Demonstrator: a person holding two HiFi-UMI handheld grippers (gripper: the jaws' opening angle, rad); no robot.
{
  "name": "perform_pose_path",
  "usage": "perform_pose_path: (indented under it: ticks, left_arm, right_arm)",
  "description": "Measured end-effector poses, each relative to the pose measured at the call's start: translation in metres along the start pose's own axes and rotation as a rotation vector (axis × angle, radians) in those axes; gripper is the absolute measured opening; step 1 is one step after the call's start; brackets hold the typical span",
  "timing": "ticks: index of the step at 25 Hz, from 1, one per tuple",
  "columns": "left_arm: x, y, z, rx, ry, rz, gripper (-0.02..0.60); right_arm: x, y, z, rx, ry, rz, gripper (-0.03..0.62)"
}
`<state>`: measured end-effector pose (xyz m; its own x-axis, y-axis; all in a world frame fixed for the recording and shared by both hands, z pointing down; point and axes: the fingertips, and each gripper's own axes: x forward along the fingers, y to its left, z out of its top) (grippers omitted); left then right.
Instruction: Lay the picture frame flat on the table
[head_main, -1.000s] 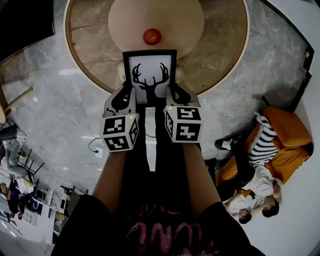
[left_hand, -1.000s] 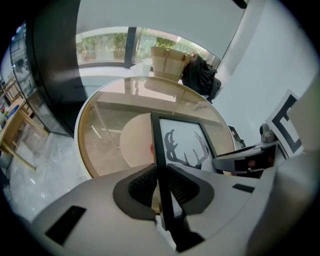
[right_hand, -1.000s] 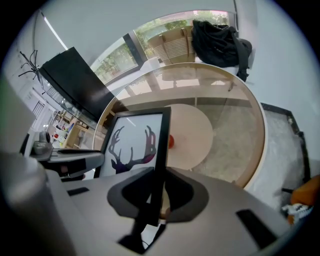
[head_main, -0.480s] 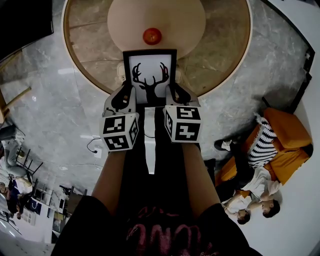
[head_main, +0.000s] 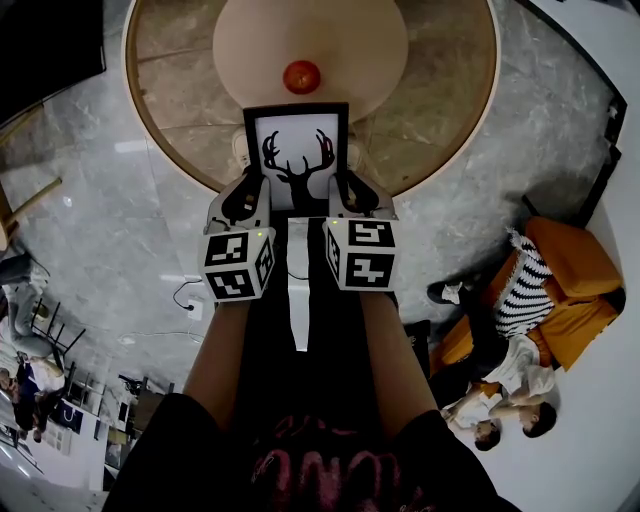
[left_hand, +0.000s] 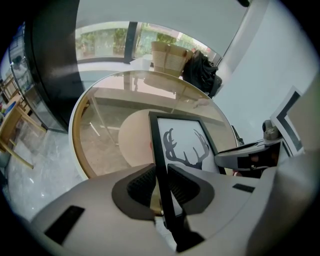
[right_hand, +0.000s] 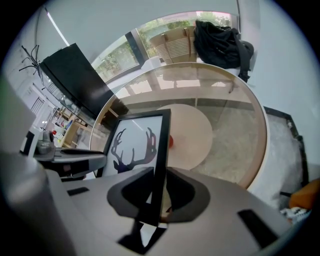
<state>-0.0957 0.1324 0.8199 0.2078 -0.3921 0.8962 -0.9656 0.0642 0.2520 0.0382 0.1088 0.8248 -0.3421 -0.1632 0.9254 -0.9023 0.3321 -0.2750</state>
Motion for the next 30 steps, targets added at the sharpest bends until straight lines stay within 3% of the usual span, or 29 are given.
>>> perform_pose_path:
  ticks: [9,15,30]
  left_arm:
    - [-0.02,-0.001,0.016,0.04,-0.053,0.01,0.071]
    - [-0.043,-0.014,0.048,0.084,-0.094,-0.014,0.052]
    - [-0.128,-0.041,0.144,0.163,-0.288,-0.017,0.014]
  right_arm:
    - [-0.019,0.003,0.007,-0.003,-0.044,-0.016,0.081]
    - [-0.049,0.013,0.038,-0.008,-0.111,-0.012,0.08]
    - [-0.147,0.044,0.131,-0.067,-0.356,0.0,0.025]
